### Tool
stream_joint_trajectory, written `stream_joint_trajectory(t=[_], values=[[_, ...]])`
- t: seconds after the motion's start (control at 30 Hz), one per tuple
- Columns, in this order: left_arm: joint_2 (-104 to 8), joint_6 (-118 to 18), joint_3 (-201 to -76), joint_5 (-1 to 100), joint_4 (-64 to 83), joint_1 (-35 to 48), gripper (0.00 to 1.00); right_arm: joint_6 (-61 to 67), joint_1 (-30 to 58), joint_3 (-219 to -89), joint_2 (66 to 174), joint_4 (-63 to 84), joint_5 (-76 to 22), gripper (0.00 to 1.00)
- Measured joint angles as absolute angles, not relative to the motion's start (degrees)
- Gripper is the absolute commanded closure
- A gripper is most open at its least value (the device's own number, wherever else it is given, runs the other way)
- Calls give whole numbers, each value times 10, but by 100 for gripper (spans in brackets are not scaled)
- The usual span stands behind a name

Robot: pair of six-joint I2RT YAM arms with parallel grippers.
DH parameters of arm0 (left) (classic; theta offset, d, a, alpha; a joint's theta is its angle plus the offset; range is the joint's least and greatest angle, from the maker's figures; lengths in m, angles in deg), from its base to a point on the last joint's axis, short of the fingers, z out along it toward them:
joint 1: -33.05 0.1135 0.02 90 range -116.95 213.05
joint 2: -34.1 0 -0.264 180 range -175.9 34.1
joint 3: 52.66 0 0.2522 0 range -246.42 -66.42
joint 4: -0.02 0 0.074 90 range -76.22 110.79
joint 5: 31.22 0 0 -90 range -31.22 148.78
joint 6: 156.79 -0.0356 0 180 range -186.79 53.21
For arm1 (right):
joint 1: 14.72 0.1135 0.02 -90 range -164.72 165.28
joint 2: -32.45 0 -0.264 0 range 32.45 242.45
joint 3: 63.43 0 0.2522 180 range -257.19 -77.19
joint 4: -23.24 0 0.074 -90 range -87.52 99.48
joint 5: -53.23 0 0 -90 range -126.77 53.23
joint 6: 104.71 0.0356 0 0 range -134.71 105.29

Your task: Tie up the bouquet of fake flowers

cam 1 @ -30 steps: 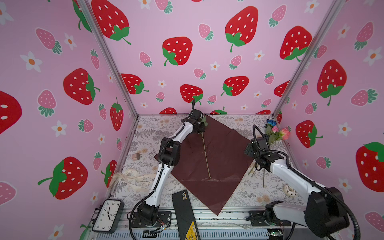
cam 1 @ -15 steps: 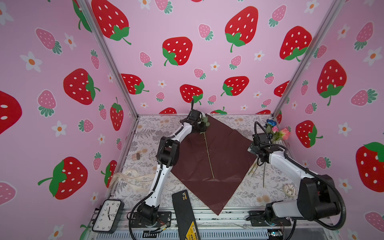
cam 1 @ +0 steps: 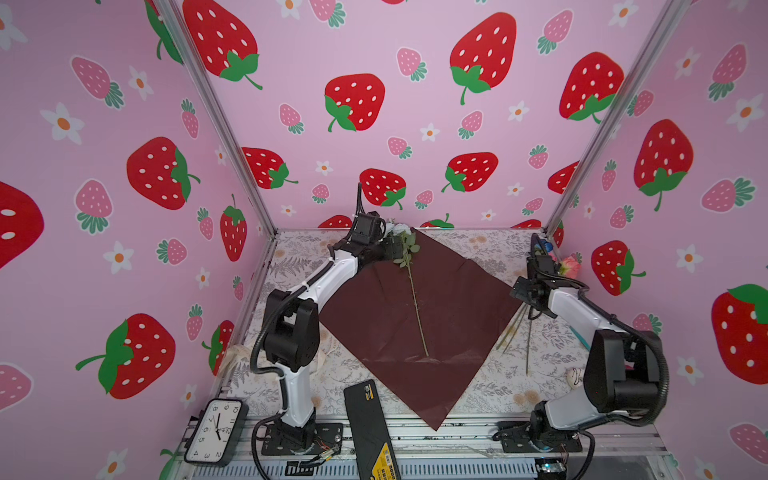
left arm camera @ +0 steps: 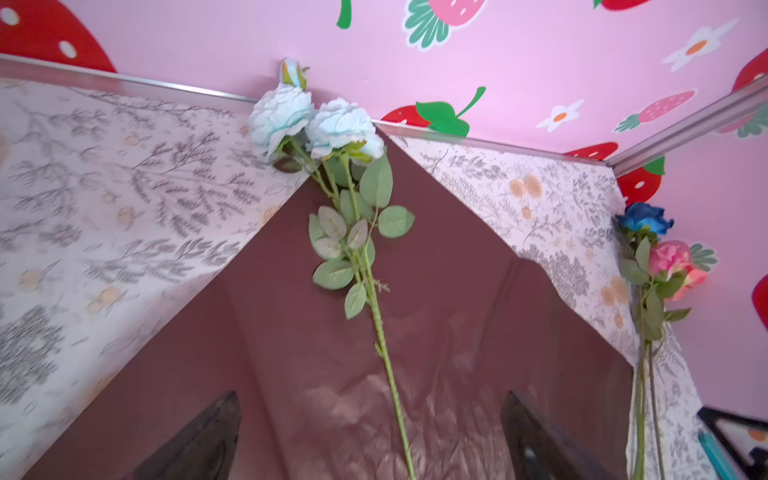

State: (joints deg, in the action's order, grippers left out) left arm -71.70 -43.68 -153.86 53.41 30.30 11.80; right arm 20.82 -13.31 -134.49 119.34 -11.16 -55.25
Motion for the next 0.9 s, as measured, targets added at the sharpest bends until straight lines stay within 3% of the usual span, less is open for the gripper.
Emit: stream_joint_trajectory(t=[0.13,0.33,0.57,0.9], values=[[-615,-428,-1397,554,277,118,1,181,-183,-1375,1208,-86,-522,17],[-467,-406,-1223,589,258,118,1,139,-211,-1437,1281,-60,-481,45],[-323,-389,-1107,620,251,118,3,113,-215,-1455,1328,-64,-456,62],[-240,-374,-1053,660,254,118,3,109,-218,-1439,1343,-69,-450,68]])
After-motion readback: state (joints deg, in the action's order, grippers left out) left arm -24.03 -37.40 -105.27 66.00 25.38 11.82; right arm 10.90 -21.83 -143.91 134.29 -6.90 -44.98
